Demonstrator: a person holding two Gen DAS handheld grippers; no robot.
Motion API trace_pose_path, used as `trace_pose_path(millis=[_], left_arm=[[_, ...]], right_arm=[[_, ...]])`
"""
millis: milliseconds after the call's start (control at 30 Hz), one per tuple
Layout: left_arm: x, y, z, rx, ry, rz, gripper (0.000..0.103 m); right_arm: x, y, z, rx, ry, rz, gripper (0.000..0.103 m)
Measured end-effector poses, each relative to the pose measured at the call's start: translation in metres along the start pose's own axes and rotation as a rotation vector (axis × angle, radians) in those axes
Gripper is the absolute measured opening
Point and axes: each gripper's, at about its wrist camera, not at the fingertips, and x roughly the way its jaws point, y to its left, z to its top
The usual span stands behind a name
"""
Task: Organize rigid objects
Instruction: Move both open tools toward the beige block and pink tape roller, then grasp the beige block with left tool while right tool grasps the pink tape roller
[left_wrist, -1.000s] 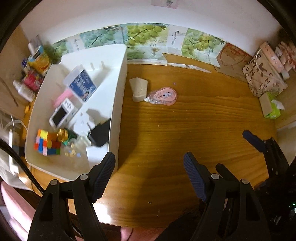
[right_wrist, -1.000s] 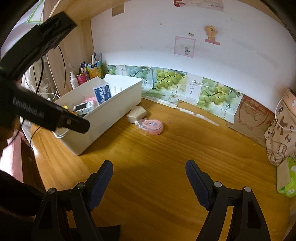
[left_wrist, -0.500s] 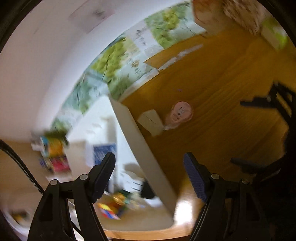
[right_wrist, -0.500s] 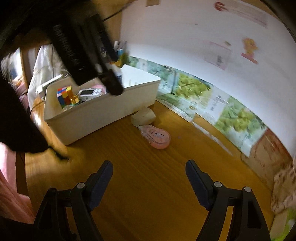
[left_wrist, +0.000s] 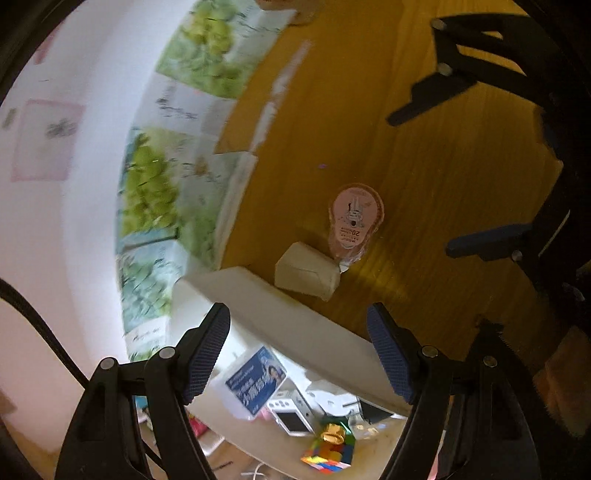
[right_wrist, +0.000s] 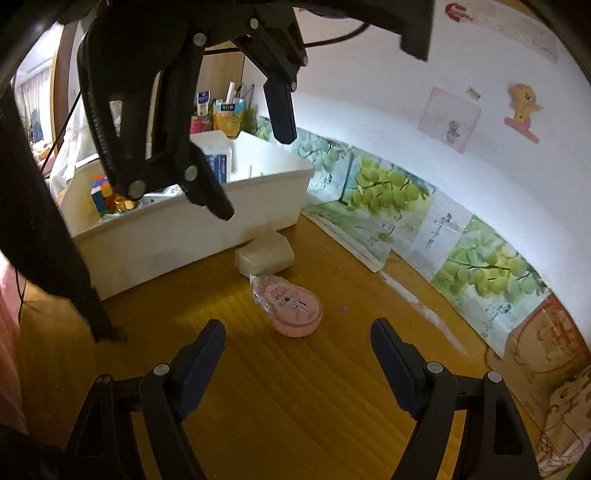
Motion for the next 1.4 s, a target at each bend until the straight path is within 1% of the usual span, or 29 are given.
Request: trace_pose_path(millis=[167,300,400,467,600,667,733,833,900,1000,1067,1300,1333,1400], left_arm=[[0.022,0.003,0.007,0.039,0.019,-0.037,0.079],[0.038,0.008,0.011,0.032,0.058,-0.135,0.079],[0.047,0.01,0.015,0.039,0.075,-0.169,0.079],[0.051,0.013,0.019,0.028,0.079,-0.208,0.079],[0.063,0.016,0.026,0.023,0.114,-0.251,0.079],[0.069,0.017,0.028,0.018,0.13,-0.257,0.079],[0.075,0.016,0.028,0.029,0.158,-0.258,0.079],[0.082,0.015,0.03,0.033,0.168,-0.254,0.079],[0.088,0.014,0.031,0.031,0.182,-0.255,0.079],[0.097,0.012,0.034,0.04,0.2,-0.253,0.079],[0.099,0.011,0.035,0.052,0.196,-0.236,0.079],[0.111,0.0,0.039,0.086,0.23,-0.24,0.08],[0.112,-0.001,0.04,0.09,0.227,-0.235,0.082],[0.112,-0.002,0.041,0.086,0.224,-0.24,0.082]], right_arm=[[0.02,-0.006,-0.004,0.061,0.014,0.034,0.081],[0.036,-0.01,-0.009,0.117,0.042,0.046,0.081],[0.043,-0.014,-0.01,0.168,0.045,0.06,0.081],[0.047,-0.014,-0.009,0.179,0.042,0.064,0.081],[0.056,-0.014,-0.006,0.195,0.036,0.063,0.081],[0.06,-0.013,-0.005,0.202,0.05,0.07,0.078],[0.063,-0.013,-0.003,0.204,0.06,0.064,0.078],[0.067,-0.014,-0.001,0.214,0.064,0.064,0.077],[0.07,-0.013,0.001,0.213,0.074,0.071,0.073],[0.078,-0.009,0.004,0.198,0.103,0.087,0.069],[0.082,-0.007,0.005,0.19,0.122,0.094,0.065],[0.087,-0.007,0.009,0.205,0.126,0.094,0.064],[0.088,-0.007,0.009,0.206,0.126,0.094,0.064],[0.089,-0.006,0.01,0.206,0.128,0.095,0.064]])
